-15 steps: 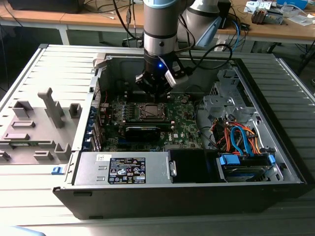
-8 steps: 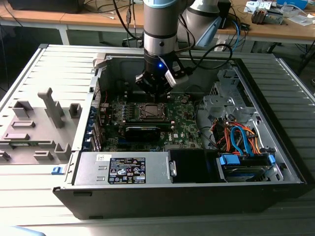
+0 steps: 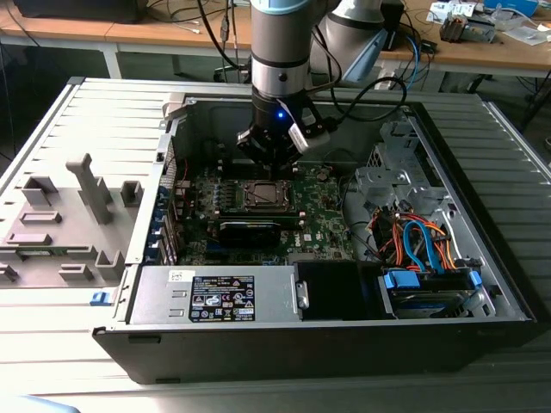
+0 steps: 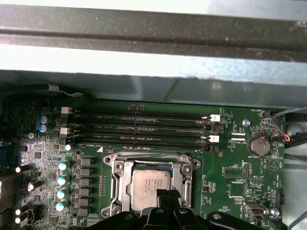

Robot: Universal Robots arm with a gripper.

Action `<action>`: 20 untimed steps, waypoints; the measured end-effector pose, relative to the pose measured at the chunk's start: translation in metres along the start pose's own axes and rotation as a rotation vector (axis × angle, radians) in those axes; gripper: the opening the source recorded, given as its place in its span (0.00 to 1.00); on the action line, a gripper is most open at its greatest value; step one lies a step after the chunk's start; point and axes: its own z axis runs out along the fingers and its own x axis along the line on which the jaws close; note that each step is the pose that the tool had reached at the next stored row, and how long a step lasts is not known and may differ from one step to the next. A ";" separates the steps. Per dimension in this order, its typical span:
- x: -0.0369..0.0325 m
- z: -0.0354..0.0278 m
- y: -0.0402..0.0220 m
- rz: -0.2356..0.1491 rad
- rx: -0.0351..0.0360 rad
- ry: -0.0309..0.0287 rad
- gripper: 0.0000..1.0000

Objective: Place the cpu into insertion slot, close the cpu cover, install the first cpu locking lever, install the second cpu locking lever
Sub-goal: 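Install the second cpu locking lever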

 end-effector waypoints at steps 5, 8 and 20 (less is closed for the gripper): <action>0.0007 0.0000 -0.0135 0.000 -0.0036 -0.0003 0.11; 0.0012 0.0001 -0.0231 0.001 -0.0224 -0.0013 0.11; 0.0061 0.0022 -0.0608 0.005 -0.1688 -0.0091 0.11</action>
